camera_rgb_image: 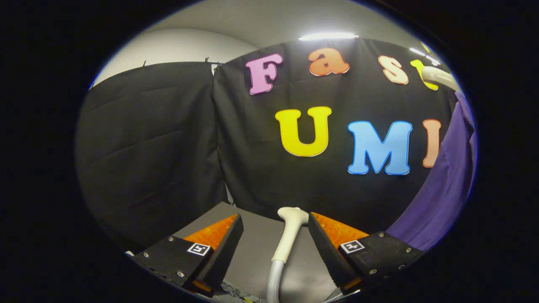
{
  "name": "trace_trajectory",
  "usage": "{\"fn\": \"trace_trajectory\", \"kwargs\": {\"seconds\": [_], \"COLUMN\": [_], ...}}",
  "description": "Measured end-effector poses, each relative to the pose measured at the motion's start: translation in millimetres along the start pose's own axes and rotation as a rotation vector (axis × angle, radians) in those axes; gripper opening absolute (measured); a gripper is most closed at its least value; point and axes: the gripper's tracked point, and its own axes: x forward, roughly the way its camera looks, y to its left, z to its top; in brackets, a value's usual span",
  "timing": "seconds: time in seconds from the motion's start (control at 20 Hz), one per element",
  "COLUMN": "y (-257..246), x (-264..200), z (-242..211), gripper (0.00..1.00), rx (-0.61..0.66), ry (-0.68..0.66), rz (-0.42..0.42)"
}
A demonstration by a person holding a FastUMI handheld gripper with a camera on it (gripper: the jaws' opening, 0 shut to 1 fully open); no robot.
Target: Iron the clothes twice with a garment steamer, once on the left side and once on the right side.
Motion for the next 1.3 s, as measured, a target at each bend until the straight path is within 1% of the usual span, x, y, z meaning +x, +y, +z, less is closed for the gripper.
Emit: {"fn": "trace_trajectory", "kwargs": {"seconds": [0.25,0.45,0.55,0.65,0.75,0.8,0.85,0.9,0.95,1.0,1.05,1.1,1.2,1.25,1.3], "y": [-24.8,-28.9,-31.3,-37.8,-37.7,-38.1,-40.0,-40.9,-39.1,-38.0,-37.4,-37.7,-33.1,-30.0,-32.0], "x": [61.0,97.5,109.7,120.9,126.6,130.2,136.2,139.4,141.6,144.1,146.6,149.0,153.4,155.1,159.6], "z": [-27.6,-65.0,-78.5,-96.3,-116.4,-124.3,-127.8,-128.3,-131.2,-133.6,-136.0,-138.3,-149.4,-148.6,-149.5], "gripper": [0.95,0.93,0.91,0.89,0.86,0.83,0.82,0.76,0.73,0.64,0.60,0.58,0.57,0.58,0.59], "rx": [0.007,0.062,0.077,0.062,0.077,0.087,0.089,0.092,0.114,0.141,0.163,0.174,0.215,0.232,0.233], "ry": [0.180,0.349,0.400,0.453,0.511,0.536,0.549,0.554,0.560,0.567,0.571,0.577,0.603,0.602,0.596], "rz": [-0.003,0.039,0.056,0.052,0.064,0.069,0.063,0.057,0.064,0.065,0.068,0.075,0.092,0.112,0.102]}}
